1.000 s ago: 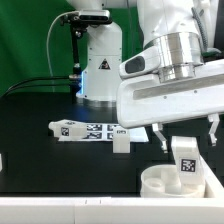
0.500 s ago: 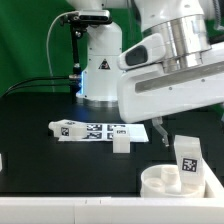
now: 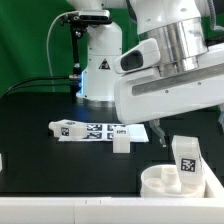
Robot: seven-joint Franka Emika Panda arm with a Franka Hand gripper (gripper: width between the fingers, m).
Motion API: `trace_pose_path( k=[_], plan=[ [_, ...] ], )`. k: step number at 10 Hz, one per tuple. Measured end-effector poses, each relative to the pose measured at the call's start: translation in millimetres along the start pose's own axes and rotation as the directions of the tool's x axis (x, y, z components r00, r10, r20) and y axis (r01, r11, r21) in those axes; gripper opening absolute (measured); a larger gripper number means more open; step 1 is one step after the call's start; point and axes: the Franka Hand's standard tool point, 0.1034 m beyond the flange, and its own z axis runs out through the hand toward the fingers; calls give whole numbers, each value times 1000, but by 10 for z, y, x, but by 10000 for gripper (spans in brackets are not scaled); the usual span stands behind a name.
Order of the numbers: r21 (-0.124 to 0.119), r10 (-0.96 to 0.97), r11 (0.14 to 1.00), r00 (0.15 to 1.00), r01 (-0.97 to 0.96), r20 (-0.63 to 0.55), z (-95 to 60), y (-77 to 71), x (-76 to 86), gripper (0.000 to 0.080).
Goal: Assemble stool
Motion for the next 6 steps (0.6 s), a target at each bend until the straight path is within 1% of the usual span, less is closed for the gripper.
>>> trace_pose_path(
  k=[1,2,3,5,6],
  plan=[
    [-31,-154,988,988,154,5,-19,0,53,648],
    [-60,-266,962,964,267,20,-5,-40,45,648],
    [-80,-344,936,939,343,-8,13,-49,40,648],
    [-82,-466,882,885,465,5,21,-17,26,648],
    [-88,-580,810,814,580,29,26,1,29,648]
  ],
)
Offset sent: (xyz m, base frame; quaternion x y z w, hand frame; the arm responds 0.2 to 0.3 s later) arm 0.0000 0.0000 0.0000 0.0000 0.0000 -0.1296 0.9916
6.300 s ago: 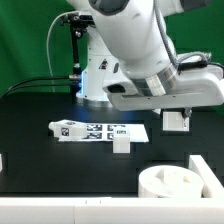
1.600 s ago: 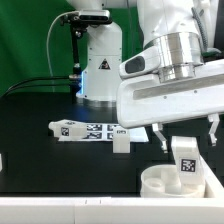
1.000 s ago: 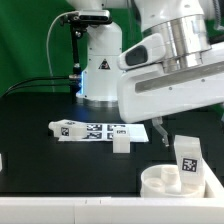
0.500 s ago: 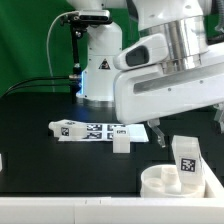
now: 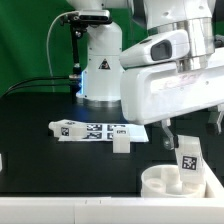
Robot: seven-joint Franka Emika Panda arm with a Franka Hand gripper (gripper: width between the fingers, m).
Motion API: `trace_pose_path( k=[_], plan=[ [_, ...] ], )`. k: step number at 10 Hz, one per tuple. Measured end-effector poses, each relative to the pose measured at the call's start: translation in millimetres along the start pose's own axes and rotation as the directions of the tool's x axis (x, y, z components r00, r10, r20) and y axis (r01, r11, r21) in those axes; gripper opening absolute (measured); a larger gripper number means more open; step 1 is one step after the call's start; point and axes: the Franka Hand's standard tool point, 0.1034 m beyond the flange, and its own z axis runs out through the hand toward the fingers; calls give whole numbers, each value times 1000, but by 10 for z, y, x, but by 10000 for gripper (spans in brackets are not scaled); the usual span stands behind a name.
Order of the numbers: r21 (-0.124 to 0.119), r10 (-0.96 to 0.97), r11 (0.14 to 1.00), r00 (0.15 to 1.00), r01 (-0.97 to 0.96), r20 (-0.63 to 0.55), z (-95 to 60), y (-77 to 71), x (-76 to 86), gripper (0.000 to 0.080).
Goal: Assemble stool
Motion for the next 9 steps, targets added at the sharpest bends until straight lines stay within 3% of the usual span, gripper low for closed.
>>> trace_pose_path(
  k=[2,4,6,7,8,9],
  plan=[
    [-28,-321,946,945,323,60,79,14,45,648],
    [-27,-442,895,893,446,86,203,-60,23,648],
    [-5,-539,840,836,542,98,243,-7,-25,648],
    [-8,-511,858,854,514,97,244,-5,-26,648],
    [-9,-494,868,864,497,97,249,-8,-29,553],
    [-11,-479,876,873,482,97,251,-7,-31,553]
  ],
)
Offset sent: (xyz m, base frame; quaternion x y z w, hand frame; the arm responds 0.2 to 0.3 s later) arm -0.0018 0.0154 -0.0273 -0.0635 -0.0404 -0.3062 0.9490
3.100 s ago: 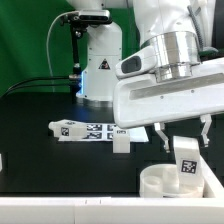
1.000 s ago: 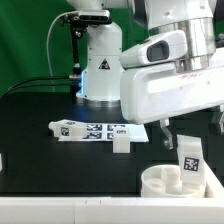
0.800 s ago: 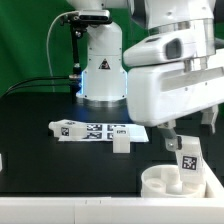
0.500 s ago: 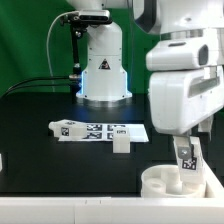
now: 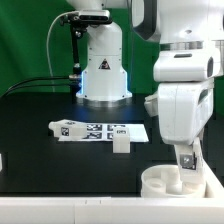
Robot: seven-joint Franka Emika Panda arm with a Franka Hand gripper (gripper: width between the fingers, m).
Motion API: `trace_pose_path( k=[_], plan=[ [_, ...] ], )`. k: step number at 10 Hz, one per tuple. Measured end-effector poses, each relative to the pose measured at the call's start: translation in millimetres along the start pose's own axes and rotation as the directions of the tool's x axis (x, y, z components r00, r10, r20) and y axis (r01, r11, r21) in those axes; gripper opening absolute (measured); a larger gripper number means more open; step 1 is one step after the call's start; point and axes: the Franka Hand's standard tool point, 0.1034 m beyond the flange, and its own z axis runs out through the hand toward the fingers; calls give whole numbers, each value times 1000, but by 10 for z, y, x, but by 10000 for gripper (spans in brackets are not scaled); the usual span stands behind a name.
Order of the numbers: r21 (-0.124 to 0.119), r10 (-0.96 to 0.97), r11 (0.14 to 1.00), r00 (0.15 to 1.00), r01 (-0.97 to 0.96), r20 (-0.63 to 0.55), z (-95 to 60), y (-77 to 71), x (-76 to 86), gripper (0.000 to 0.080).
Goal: Assemble stool
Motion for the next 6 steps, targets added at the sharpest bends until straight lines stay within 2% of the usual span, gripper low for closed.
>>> trace_pose_path(
  k=[1,2,4,5,6],
  plan=[
    [1,47,999,999,-47,-1,1,-2,2,359],
    [1,139,990,990,-139,-1,2,-4,3,334],
    [2,331,944,944,-331,-8,5,-6,11,334],
    [6,496,868,868,-496,-31,15,-8,20,334],
    [24,654,756,755,-654,-34,19,-17,25,334]
  ],
)
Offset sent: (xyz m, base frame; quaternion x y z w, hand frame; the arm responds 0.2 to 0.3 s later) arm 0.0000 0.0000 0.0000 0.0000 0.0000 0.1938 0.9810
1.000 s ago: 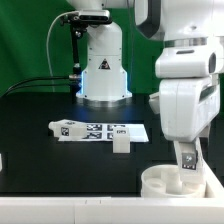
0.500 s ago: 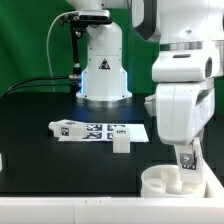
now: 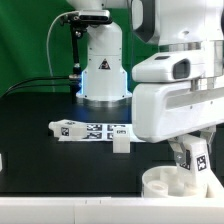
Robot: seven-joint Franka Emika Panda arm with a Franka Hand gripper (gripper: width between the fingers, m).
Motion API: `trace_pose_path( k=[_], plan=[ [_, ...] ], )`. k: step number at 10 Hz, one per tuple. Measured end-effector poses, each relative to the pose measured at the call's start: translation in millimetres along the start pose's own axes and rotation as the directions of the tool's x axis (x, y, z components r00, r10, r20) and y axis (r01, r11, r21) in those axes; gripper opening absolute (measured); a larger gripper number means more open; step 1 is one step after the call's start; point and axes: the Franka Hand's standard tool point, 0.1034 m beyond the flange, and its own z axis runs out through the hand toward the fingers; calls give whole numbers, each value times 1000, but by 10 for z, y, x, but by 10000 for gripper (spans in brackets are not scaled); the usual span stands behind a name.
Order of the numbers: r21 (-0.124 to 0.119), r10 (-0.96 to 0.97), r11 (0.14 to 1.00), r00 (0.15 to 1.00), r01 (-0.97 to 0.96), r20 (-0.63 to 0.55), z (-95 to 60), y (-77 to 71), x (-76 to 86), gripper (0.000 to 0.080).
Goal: Assemble stool
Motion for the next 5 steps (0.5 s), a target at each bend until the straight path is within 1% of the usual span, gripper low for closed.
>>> trace_pose_path(
  k=[1,3,5],
  plan=[
    [13,154,988,988,-154,8,0,-5,-4,334],
    [16,226,974,974,-227,7,0,-3,-4,334],
    [24,383,923,924,-383,10,0,2,-4,334]
  ],
)
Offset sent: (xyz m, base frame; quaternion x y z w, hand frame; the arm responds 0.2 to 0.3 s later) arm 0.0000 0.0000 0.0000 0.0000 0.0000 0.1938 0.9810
